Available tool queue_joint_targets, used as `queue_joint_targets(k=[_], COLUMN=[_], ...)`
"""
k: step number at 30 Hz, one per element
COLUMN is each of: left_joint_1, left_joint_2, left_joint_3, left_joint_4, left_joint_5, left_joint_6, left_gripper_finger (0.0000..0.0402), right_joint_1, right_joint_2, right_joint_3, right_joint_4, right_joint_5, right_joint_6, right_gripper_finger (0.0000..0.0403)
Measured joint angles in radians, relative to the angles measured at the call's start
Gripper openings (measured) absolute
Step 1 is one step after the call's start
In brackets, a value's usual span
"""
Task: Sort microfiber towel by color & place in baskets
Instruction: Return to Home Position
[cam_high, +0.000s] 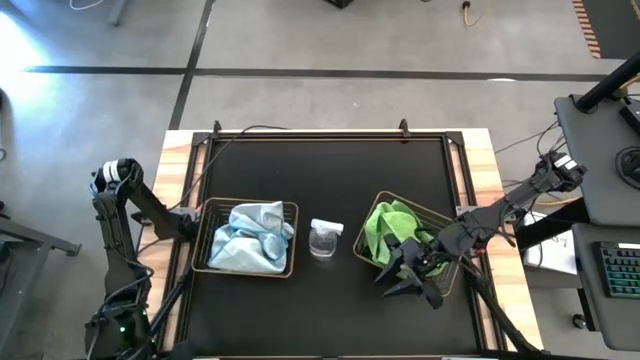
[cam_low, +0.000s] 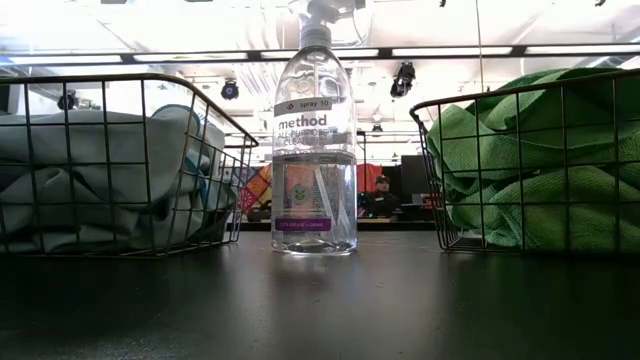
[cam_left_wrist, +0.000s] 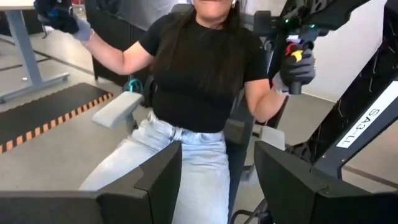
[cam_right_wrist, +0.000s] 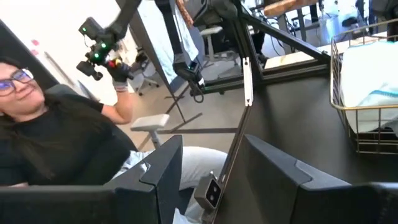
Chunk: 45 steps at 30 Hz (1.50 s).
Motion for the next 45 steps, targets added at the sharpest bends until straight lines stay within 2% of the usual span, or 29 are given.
queue_joint_targets(k=[8, 12, 19, 34, 45], left_joint_1=[0.034, 0.041, 0.066, 0.24, 0.28], left_joint_2=[0.055, 0.095, 0.118, 0.113, 0.052], left_joint_3=[0.035, 0.075, 0.081, 0.069, 0.012], left_joint_4=[-0.028, -0.022, -0.013, -0.007, -0.007], left_joint_5=[0.055, 0.023, 0.039, 0.483, 0.526], left_joint_6=[0.058, 0.093, 0.117, 0.159, 0.186], left_gripper_finger=[0.0185, 0.0185, 0.0185, 0.0185, 0.0185], right_joint_1=[0.0, 0.0, 0.0, 0.0, 0.0], right_joint_2=[-0.053, -0.058, -0.061, -0.064, -0.064], right_joint_3=[-0.036, -0.036, -0.036, -0.042, -0.056], right_joint_4=[0.004, 0.005, 0.003, -0.002, -0.002], right_joint_5=[0.0, 0.0, -0.024, -0.025, -0.025], right_joint_6=[0.0, 0.0, 0.001, 0.0, -0.003], right_gripper_finger=[0.016, 0.016, 0.016, 0.016, 0.016])
